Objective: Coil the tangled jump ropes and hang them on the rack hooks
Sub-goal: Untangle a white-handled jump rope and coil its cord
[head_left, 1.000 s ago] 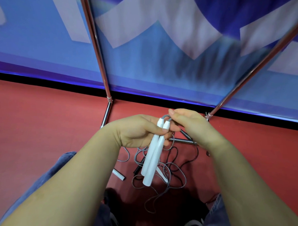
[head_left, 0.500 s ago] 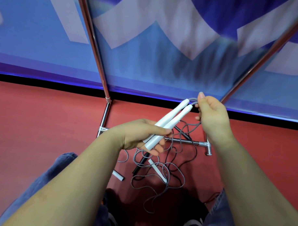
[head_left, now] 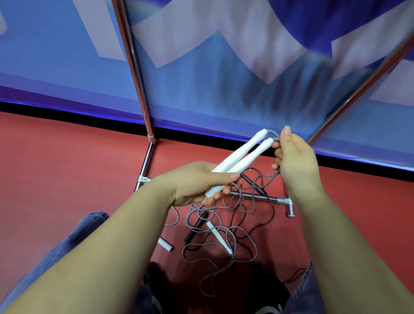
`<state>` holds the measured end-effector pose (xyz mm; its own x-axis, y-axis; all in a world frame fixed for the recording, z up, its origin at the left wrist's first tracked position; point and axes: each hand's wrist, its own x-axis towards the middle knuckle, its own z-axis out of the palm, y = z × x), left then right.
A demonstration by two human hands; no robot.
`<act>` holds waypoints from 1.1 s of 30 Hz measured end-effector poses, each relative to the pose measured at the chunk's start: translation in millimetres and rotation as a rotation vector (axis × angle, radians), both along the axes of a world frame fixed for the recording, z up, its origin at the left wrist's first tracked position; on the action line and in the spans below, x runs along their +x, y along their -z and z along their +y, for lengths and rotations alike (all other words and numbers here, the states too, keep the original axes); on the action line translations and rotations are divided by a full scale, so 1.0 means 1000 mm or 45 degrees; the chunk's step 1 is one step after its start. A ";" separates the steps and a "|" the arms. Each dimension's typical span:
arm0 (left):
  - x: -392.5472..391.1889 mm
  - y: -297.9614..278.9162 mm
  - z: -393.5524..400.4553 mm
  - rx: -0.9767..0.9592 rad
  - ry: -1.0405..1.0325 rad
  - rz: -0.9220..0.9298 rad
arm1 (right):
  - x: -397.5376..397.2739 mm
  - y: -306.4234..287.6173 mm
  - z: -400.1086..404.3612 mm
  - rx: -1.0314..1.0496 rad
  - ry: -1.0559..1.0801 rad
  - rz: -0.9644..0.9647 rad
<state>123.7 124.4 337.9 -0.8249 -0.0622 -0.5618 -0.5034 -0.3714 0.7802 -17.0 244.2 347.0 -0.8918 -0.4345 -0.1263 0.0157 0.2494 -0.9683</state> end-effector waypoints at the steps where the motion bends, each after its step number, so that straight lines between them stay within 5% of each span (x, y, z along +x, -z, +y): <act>1: 0.000 0.000 0.000 0.006 -0.011 0.015 | 0.000 0.000 0.000 0.001 -0.009 -0.003; 9: -0.004 0.000 0.004 0.116 -0.201 0.131 | 0.009 0.002 -0.006 -0.070 -0.128 -0.094; 18: -0.012 -0.004 0.008 0.251 -0.647 0.166 | 0.030 0.010 -0.017 0.013 -0.508 -0.538; 25: -0.011 -0.021 -0.005 0.695 -0.804 0.302 | 0.050 0.022 -0.014 0.309 -0.849 -0.554; 28: -0.010 -0.020 -0.010 0.415 -0.849 0.241 | 0.042 0.020 -0.012 0.355 -0.839 -0.367; 33: 0.002 0.001 -0.027 -0.898 -0.673 -0.095 | 0.030 0.006 -0.007 0.529 -0.892 0.071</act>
<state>125.7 97.1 337.2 -0.5527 -0.7777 -0.2994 -0.4606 -0.0144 0.8875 13.3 237.1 340.9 -0.4400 -0.8213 -0.3632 -0.3230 0.5221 -0.7893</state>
